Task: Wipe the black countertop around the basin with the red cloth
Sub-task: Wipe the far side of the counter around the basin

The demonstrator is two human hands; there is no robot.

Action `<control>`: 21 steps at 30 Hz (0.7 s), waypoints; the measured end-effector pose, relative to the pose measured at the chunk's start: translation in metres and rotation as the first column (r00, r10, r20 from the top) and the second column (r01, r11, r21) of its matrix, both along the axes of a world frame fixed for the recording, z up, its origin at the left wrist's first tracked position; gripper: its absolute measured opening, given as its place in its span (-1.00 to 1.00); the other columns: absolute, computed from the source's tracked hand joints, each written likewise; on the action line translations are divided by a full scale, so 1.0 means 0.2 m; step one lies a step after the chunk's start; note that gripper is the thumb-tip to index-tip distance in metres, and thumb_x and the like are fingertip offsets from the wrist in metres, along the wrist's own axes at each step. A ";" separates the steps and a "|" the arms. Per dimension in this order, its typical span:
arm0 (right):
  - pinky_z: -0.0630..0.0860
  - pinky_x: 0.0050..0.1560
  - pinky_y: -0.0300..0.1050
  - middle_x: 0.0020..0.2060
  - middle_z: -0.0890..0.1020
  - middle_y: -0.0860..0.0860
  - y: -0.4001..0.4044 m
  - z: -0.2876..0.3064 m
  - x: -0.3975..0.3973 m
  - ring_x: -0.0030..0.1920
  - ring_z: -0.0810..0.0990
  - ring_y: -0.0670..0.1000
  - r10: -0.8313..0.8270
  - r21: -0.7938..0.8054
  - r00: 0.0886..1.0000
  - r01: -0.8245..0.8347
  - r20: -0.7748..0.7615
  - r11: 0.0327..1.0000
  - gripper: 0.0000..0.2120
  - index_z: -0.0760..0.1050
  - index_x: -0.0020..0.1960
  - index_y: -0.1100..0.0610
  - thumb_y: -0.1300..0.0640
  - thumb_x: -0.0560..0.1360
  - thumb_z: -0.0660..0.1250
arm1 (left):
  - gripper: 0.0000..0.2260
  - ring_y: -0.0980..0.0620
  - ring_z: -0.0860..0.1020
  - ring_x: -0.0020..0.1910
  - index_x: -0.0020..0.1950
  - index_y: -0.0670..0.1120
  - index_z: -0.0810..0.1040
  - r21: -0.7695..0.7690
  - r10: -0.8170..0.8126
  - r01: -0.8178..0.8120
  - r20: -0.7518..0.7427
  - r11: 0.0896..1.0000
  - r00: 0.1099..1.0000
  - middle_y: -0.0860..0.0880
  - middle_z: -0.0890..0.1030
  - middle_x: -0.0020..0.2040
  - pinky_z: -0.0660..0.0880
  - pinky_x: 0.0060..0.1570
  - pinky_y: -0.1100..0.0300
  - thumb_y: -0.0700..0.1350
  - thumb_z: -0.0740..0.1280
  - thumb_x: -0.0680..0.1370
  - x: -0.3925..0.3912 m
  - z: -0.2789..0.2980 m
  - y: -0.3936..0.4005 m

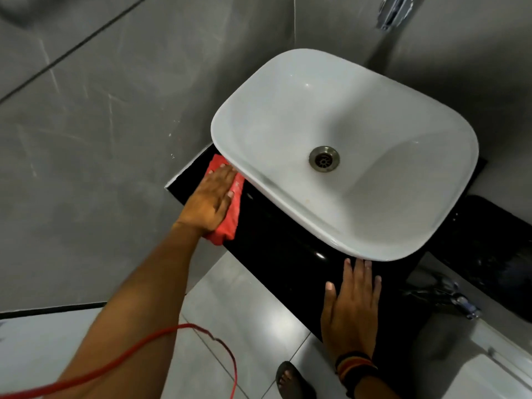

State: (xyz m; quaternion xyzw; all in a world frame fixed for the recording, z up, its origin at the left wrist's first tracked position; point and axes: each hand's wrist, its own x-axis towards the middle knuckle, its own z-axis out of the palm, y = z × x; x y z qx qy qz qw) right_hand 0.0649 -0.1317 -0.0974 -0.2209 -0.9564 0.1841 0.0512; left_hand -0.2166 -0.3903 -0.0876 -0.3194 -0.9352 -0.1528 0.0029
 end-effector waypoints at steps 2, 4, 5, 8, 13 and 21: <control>0.05 0.58 0.25 0.54 0.28 0.26 -0.01 0.00 0.00 0.59 0.14 0.21 -0.003 -0.010 1.000 0.003 -0.002 1.000 -0.43 0.25 0.52 0.29 -0.03 0.64 -0.02 | -0.49 -0.28 0.30 0.60 0.57 -0.29 0.35 0.014 0.137 -0.137 0.005 0.990 0.991 -0.29 0.37 0.58 0.11 0.62 -0.14 -0.03 0.07 0.70 -0.09 -0.02 0.00; 0.04 0.58 0.26 0.54 0.28 0.26 -0.01 -0.01 0.00 0.59 0.14 0.20 0.001 -0.016 1.000 -0.001 -0.007 1.000 -0.42 0.25 0.53 0.29 -0.04 0.64 -0.02 | -0.47 -0.26 0.25 0.62 0.60 -0.27 0.32 0.027 0.292 -0.293 0.022 0.956 0.956 -0.28 0.33 0.60 0.07 0.63 -0.14 0.00 0.04 0.70 -0.13 -0.04 0.03; 0.05 0.58 0.27 0.54 0.28 0.26 -0.01 -0.01 0.00 0.59 0.14 0.21 0.002 -0.017 1.000 -0.002 -0.007 1.000 -0.42 0.25 0.53 0.29 -0.04 0.64 -0.02 | -0.46 -0.24 0.23 0.63 0.60 -0.26 0.31 0.036 0.349 -0.349 0.021 0.936 0.937 -0.26 0.32 0.61 0.05 0.64 -0.14 0.00 0.04 0.70 -0.14 -0.05 0.05; 0.06 0.57 0.28 0.54 0.28 0.26 0.00 -0.01 0.01 0.59 0.14 0.21 0.004 -0.002 1.000 -0.004 0.001 1.000 -0.43 0.24 0.53 0.29 -0.03 0.65 -0.01 | -0.48 -0.21 0.20 0.65 0.63 -0.26 0.26 0.085 0.559 -0.559 0.023 0.825 0.829 -0.25 0.28 0.63 0.00 0.65 -0.10 -0.05 0.06 0.70 -0.08 -0.08 0.14; 0.10 0.55 0.31 0.53 0.30 0.27 0.00 0.00 0.01 0.58 0.17 0.24 0.015 -0.016 1.000 -0.016 -0.028 1.000 -0.44 0.26 0.52 0.31 -0.02 0.65 0.01 | -0.47 -0.17 0.01 0.69 0.67 -0.28 0.03 0.128 0.912 -0.923 0.152 0.363 0.380 -0.23 0.08 0.70 -0.13 0.65 -0.07 -0.09 0.02 0.74 0.07 -0.07 0.28; 0.10 0.54 0.33 0.54 0.28 0.28 0.01 0.00 0.02 0.58 0.16 0.25 0.034 -0.038 0.999 -0.035 -0.028 0.999 -0.45 0.26 0.51 0.31 0.00 0.64 0.03 | -0.48 -0.19 0.01 0.69 0.68 -0.27 0.01 0.109 0.922 -0.955 0.252 0.274 0.294 -0.24 0.07 0.70 -0.04 0.65 -0.06 -0.09 -0.01 0.76 0.44 -0.04 0.51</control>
